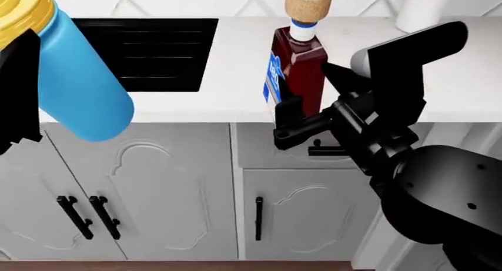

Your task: Move the drinks to the dining counter.

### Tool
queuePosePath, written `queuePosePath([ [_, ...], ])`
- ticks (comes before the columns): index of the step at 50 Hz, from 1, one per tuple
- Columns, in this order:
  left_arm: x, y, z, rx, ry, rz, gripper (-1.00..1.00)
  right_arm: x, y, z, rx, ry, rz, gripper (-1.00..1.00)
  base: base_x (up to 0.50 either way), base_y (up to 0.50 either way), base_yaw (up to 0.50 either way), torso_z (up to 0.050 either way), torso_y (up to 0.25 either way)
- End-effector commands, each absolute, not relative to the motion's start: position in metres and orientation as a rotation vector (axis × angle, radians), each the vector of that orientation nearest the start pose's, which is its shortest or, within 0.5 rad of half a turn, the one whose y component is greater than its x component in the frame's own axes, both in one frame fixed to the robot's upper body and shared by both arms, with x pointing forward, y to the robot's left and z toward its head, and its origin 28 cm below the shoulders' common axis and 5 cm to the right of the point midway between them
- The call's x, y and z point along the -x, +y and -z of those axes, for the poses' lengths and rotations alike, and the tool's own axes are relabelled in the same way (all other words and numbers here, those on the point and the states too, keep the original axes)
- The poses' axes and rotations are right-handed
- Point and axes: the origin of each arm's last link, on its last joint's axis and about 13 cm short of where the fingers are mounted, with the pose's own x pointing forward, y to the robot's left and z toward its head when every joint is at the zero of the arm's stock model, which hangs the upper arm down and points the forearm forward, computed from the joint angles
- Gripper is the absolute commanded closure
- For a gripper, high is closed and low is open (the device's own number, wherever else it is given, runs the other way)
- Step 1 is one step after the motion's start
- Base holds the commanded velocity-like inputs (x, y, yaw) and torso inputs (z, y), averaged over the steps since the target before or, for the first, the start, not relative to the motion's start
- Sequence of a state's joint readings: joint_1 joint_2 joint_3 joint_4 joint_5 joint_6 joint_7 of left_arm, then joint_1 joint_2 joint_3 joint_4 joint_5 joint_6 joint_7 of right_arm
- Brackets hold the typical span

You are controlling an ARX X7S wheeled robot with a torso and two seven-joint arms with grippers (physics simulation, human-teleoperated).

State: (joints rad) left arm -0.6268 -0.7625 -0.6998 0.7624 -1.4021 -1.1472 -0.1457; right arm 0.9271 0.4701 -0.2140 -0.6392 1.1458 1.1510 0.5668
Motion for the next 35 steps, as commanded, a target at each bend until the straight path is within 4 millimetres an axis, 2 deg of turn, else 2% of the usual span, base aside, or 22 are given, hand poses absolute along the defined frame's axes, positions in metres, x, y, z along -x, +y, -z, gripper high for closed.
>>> queuePosePath([
  [1,-0.1612,0.3260,-0.2995,-0.013,-0.442,0.294,1.00,-0.2357,-0.0975,-0.2732,0.139,-0.181,-0.314,1.00,-0.41,0.43,0.00,0.000,0.000],
  [35,-0.1584,0.3265,-0.3035,-0.017,-0.440,0.290,1.00,-0.2367,-0.1003,-0.2674,0.135,-0.170,-0.313,1.00,-0.41,0.43,0.00,0.001,0.001],
])
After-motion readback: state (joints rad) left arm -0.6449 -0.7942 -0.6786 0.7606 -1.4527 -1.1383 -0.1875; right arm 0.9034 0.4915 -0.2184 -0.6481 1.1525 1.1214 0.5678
